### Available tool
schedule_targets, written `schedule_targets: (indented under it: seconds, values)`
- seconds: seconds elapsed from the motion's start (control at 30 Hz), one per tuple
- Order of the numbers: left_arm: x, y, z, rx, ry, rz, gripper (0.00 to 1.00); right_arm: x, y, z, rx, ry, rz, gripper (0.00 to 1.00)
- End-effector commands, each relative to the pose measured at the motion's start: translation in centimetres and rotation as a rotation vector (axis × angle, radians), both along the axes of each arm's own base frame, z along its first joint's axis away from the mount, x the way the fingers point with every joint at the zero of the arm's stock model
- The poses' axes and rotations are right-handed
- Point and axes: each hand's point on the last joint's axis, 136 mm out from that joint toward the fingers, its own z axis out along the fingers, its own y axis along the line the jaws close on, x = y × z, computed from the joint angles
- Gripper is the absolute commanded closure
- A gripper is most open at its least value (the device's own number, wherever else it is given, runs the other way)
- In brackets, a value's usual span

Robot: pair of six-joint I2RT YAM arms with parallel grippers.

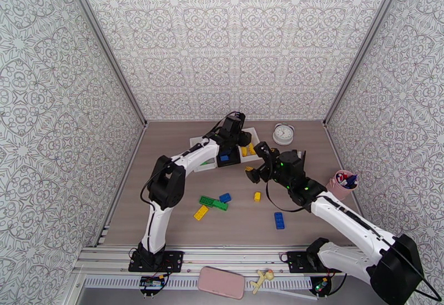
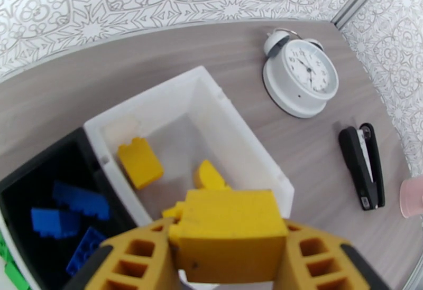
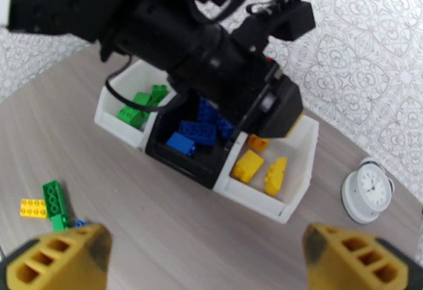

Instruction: Sort the legos into containers by color

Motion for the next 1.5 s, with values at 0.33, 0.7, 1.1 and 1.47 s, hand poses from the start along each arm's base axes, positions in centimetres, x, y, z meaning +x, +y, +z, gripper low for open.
schedule_targets:
  seconds: [0.33, 0.7, 1.1, 1.47]
  values:
    - [3.3, -2.4, 1.4, -0.05, -0.061, -0.007, 0.47, 0.7, -1.8, 1.1, -0.007, -0.041, -0.076, 0.01]
    - [0.5, 1.4, 6.5, -0.024, -0.153, 0.032, 0.0, -0.2, 0.9, 1.1, -0.011, 0.037, 0.078, 0.01]
    - [-5.7, 11.2, 7.9, -0.086, -0.109, 0.196, 0.0, -4.5, 7.9, -3.0, -0.189, 0.113, 0.457, 0.0]
    - [-7.0, 16.7, 6.6, -0.117, -0.069, 0.329, 0.0, -8.5, 15.0, -9.4, -0.426, 0.273, 0.648, 0.02]
